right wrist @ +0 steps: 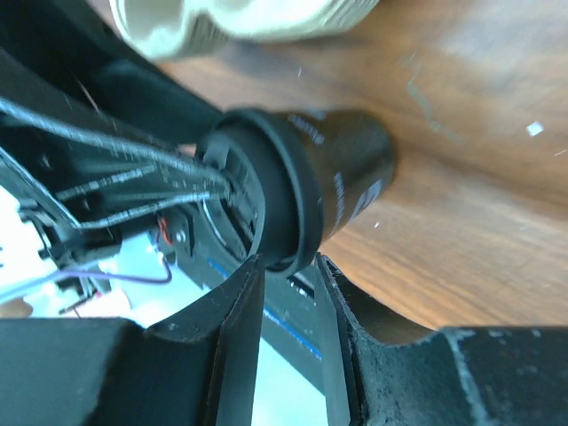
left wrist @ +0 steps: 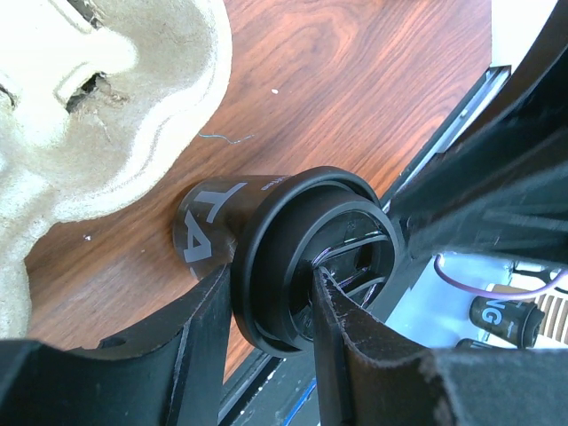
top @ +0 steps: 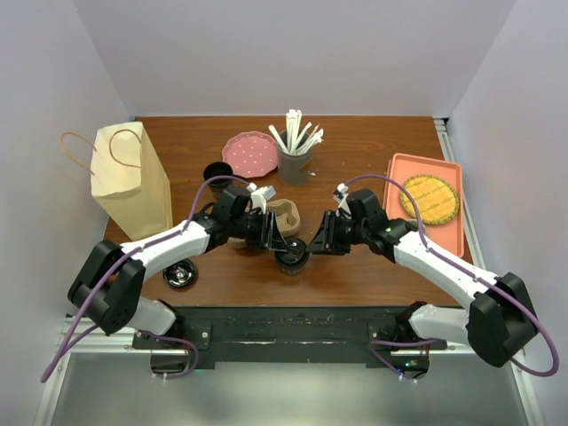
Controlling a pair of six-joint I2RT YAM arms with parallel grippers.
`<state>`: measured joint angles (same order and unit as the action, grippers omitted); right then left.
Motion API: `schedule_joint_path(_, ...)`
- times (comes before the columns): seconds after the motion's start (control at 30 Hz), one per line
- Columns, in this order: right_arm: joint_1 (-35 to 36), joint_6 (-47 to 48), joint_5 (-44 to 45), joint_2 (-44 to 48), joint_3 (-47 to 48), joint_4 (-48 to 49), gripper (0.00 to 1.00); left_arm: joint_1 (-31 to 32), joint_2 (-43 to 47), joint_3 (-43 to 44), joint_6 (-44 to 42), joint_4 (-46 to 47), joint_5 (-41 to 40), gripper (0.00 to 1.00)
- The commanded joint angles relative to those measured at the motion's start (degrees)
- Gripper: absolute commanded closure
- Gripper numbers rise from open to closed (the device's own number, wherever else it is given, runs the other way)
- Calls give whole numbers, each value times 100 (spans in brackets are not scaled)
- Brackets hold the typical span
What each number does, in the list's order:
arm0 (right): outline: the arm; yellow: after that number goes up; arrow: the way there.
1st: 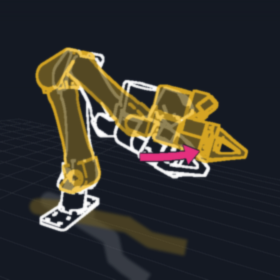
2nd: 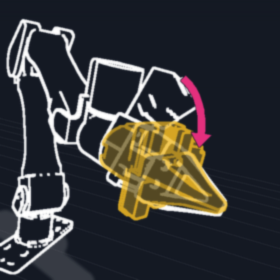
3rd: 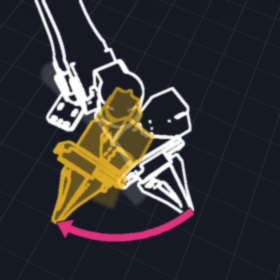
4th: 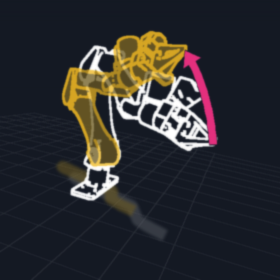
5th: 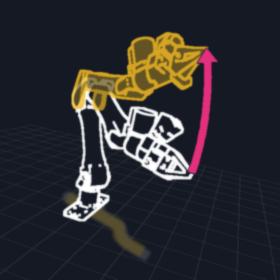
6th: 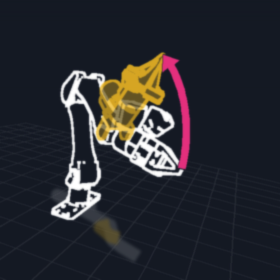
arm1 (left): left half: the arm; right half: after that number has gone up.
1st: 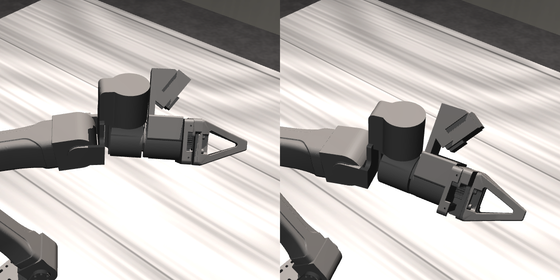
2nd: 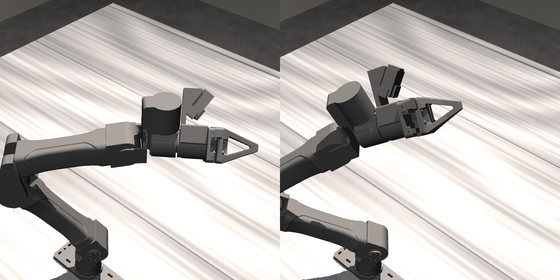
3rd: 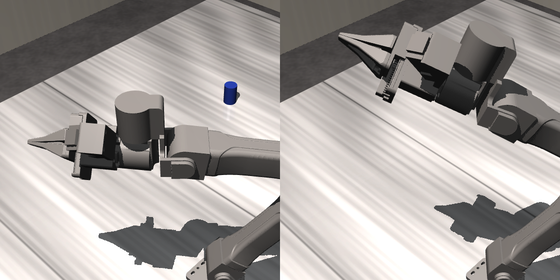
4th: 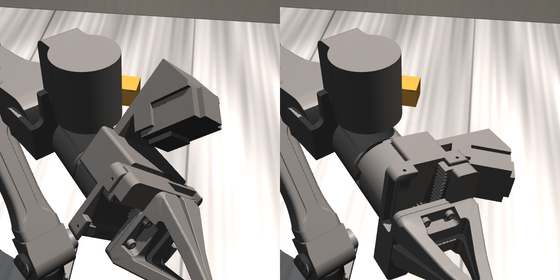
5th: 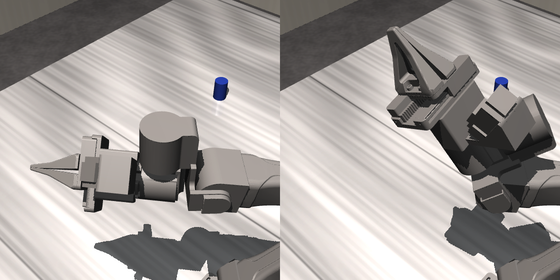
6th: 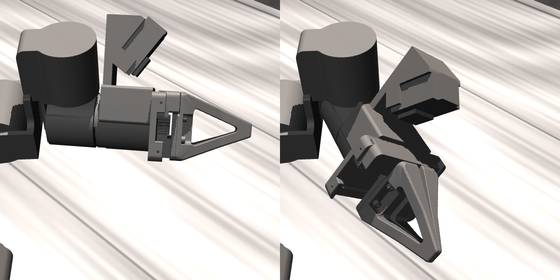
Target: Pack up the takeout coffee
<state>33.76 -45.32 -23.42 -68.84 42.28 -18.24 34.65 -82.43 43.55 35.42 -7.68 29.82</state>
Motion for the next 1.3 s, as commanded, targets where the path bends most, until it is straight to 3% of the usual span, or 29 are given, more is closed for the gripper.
schedule_joint_path(0.0,-220,357,101,-77,210,-259,67,42,-590,-453,-474,-1385,-1295,69)
schedule_joint_path(0.4,-256,507,-497,-675,237,259,68,50,-616,-400,-492,-1429,-1269,69)
schedule_joint_path(0.83,-282,726,-338,-473,658,-347,66,50,-634,-330,-483,-1473,-1295,69)
schedule_joint_path(1.27,-291,551,-444,-578,-52,224,67,50,-616,-338,-483,-1490,-1304,69)
